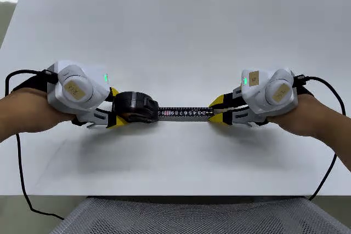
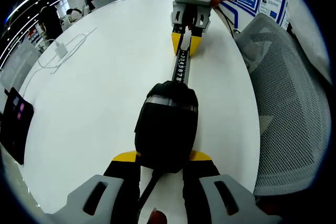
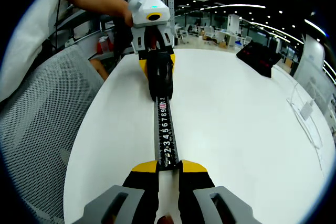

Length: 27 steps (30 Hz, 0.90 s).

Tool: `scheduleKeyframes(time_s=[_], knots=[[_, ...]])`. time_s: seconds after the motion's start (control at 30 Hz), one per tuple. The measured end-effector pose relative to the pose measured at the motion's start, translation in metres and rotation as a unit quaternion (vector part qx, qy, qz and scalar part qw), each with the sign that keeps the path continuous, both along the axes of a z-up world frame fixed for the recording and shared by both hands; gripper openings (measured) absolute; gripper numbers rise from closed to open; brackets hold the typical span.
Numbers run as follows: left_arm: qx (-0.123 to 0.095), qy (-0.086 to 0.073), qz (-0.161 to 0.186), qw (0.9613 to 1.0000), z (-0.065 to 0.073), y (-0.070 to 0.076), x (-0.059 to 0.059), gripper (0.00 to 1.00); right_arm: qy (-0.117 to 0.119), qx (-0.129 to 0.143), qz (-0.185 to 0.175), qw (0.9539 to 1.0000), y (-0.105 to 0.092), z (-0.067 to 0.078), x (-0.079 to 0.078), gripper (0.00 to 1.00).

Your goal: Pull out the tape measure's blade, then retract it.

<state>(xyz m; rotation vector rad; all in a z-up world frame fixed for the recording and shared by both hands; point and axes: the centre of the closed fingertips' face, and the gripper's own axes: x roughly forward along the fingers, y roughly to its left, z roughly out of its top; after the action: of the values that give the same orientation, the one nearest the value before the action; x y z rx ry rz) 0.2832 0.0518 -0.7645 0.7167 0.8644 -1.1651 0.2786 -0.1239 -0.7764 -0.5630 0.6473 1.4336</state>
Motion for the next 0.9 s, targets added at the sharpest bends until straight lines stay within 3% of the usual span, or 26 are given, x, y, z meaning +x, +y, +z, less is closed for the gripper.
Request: scheduleKeyframes(time_s=[0.9], knots=[[0.002, -0.001, 0.000, 1.0000, -0.001, -0.001, 0.000, 0.25, 0.002, -0.020, -0.003, 0.9998, -0.029, 0.003, 0.000, 0.09]])
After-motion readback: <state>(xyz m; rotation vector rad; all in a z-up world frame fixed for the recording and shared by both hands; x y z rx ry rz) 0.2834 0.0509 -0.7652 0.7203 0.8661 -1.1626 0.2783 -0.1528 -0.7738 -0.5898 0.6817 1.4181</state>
